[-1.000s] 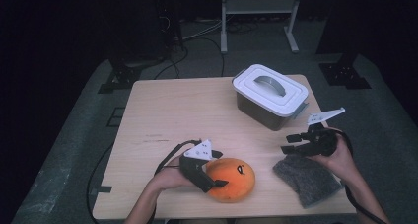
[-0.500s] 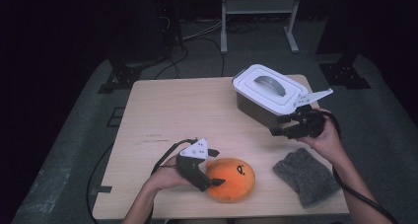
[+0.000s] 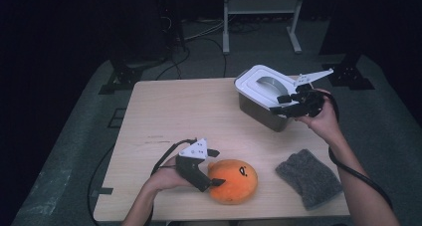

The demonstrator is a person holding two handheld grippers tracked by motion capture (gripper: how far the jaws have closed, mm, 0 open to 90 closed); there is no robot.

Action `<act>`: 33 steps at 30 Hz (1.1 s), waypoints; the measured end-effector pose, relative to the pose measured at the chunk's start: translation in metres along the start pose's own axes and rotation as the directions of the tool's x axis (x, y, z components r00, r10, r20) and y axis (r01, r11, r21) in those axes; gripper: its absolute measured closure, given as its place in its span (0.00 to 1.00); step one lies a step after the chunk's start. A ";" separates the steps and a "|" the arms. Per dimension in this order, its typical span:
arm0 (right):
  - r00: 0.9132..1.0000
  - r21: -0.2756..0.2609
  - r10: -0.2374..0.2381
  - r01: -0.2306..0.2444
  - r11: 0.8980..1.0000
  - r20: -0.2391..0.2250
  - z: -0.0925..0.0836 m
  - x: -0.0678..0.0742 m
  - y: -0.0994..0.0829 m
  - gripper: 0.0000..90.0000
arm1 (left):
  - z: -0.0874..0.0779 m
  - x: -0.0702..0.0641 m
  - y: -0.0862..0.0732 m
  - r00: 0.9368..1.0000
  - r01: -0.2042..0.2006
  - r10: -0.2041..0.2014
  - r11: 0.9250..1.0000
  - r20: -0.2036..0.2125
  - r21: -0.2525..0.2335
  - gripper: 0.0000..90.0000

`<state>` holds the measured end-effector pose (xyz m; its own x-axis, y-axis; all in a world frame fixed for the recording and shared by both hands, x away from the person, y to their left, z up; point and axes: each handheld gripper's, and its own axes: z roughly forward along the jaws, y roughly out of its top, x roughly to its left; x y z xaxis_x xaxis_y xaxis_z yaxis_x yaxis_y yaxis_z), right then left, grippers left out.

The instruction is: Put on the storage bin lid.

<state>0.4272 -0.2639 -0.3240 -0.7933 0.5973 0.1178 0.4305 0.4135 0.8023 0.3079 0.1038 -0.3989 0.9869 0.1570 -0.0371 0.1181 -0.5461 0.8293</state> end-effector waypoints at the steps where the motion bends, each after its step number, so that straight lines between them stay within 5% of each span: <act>1: 1.000 -0.004 0.003 -0.003 1.000 0.006 0.000 -0.003 0.001 0.38 | -0.001 0.000 0.000 1.000 0.001 -0.001 1.000 -0.003 0.000 0.10; 17: 0.992 -0.077 0.079 -0.072 0.994 0.094 0.007 -0.053 0.009 0.35 | -0.008 0.004 -0.005 0.999 0.009 -0.009 1.000 -0.034 -0.004 0.10; 33: 0.985 -0.044 0.103 -0.098 0.994 0.135 0.030 -0.077 0.025 0.35 | -0.024 0.004 -0.014 0.996 0.017 -0.020 0.999 -0.084 -0.028 0.07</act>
<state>0.5117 -0.2786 -0.3305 -0.6791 0.7242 0.1197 0.4870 0.3225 0.8116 0.3079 0.1317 -0.3972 0.9716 0.2367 -0.0062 0.1321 -0.5203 0.8437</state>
